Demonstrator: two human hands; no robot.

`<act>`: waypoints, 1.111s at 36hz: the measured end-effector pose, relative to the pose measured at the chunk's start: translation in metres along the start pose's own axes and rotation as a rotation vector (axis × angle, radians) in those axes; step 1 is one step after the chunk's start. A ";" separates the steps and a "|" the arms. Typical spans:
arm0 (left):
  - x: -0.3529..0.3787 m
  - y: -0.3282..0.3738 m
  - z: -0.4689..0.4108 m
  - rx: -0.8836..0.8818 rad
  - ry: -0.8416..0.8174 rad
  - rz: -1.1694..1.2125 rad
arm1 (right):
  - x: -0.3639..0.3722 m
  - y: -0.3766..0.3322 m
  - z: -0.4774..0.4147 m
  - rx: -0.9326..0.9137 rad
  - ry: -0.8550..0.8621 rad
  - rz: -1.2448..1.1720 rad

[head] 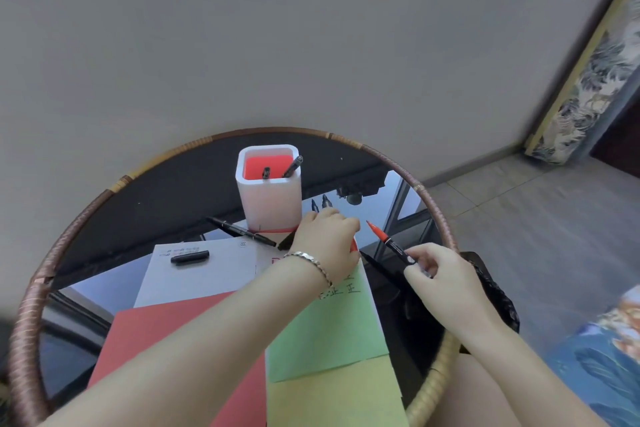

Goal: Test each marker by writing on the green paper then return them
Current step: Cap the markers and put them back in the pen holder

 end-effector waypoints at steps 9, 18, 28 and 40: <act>-0.036 -0.006 0.034 -0.054 0.404 0.669 | -0.002 0.001 0.003 0.009 0.004 -0.013; -0.052 -0.044 0.087 -0.372 0.514 1.331 | 0.004 -0.018 0.009 -0.036 -0.022 -0.036; -0.029 -0.076 0.126 -0.677 0.561 1.774 | 0.016 -0.058 0.023 -0.197 -0.051 -0.163; -0.024 -0.066 0.131 -0.682 0.535 1.956 | 0.001 -0.092 0.044 -0.436 -0.015 -0.158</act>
Point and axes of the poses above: each hand's wrist, its own z-axis away from the middle knuckle, its own x-axis out of the palm, y = z × x, the point moved 6 cm from there along -z, towards the middle knuckle, and after that the axes turned 12 degrees about z, right-handed, at the moved point
